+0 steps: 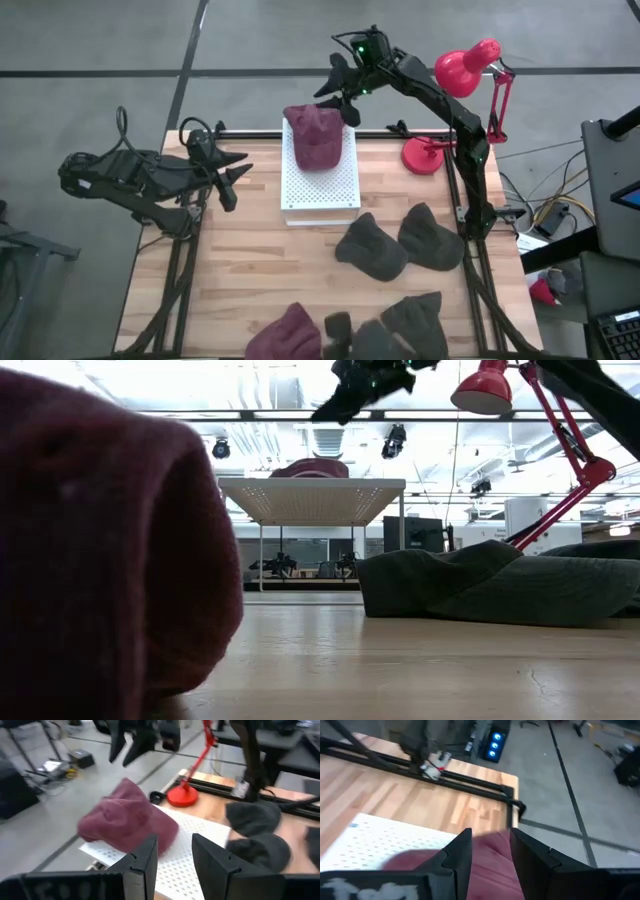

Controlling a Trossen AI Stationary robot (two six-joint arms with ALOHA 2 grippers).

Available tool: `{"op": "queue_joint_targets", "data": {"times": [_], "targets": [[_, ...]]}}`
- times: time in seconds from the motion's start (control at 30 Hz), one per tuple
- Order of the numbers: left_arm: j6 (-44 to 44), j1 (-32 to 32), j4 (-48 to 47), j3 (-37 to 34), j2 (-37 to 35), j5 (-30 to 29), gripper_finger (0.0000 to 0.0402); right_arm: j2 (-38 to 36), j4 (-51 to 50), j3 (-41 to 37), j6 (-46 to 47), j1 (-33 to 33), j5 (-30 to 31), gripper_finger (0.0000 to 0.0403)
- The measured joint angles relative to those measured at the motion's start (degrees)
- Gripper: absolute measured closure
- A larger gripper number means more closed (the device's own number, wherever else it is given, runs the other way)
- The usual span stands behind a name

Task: Pick & Place hat
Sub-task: Stack the red cap on the red caps on the shelf

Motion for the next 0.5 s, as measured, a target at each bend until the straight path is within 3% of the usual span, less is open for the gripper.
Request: {"op": "queue_joint_targets", "data": {"times": [0.5], "targets": [[-8.8, 0.0, -14.5, -0.1, 0.6, 23.7, 0.0287, -5.5, -19.2, 0.0, 3.9, 18.2, 3.3, 0.0306]]}}
